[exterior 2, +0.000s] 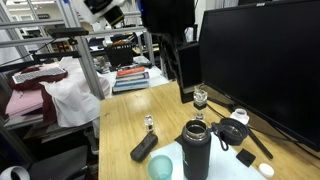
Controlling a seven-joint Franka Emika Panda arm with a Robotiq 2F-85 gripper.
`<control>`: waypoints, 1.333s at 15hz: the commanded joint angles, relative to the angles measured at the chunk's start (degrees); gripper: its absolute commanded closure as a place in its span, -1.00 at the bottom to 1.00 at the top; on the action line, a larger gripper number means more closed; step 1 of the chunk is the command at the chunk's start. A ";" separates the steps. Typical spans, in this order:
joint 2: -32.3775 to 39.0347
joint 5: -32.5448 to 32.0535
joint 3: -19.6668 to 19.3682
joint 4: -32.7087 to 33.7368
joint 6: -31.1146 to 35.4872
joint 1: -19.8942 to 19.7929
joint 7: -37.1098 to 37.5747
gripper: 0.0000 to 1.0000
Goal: Place the marker in the cup
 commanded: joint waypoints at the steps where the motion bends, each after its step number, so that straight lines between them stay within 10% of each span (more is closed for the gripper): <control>1: 5.80 -1.55 0.17 3.15 -2.67 -1.10 -0.35 -1.00; 20: 32.12 7.19 -3.05 17.87 -0.99 -7.87 1.48 -1.00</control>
